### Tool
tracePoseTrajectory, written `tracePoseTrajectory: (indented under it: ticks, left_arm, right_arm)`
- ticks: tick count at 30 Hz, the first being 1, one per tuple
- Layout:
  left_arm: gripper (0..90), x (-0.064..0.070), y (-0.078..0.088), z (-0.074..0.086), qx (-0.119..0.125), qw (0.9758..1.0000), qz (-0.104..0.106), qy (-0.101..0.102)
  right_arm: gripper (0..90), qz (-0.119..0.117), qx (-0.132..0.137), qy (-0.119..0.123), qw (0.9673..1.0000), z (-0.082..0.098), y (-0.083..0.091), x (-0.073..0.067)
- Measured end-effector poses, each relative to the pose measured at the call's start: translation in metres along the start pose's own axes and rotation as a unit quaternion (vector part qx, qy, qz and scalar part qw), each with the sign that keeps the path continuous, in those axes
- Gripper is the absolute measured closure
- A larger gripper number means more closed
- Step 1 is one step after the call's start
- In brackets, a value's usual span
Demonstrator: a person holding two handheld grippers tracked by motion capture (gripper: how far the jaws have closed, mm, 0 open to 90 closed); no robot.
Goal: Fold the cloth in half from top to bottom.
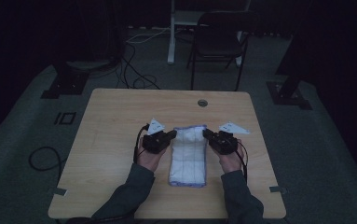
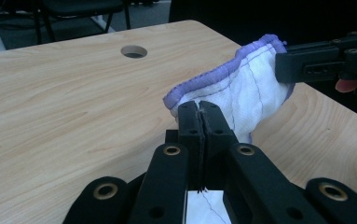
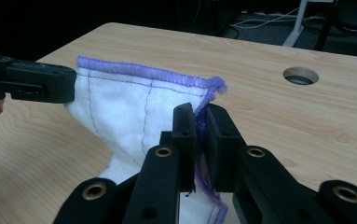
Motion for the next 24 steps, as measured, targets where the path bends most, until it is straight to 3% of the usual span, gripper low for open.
tracePoseTrajectory:
  ticks: [24]
  left_arm:
    - [89.4, 0.016, 0.014, 0.01, 0.005, 0.9999, 0.011, -0.003]
  right_arm:
    - [84.0, -0.01, 0.002, -0.005, 0.9999, 0.014, 0.012, -0.007]
Point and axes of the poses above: each handheld gripper's, and its own axes: y roughly backward along the jaws, z roughly out of its underside, x roughly to its right, the point moved 2 cm from there along -y, roughly forward along the jaws, and after that the axes turned 12 degrees about -y, right-handed, at the moved point
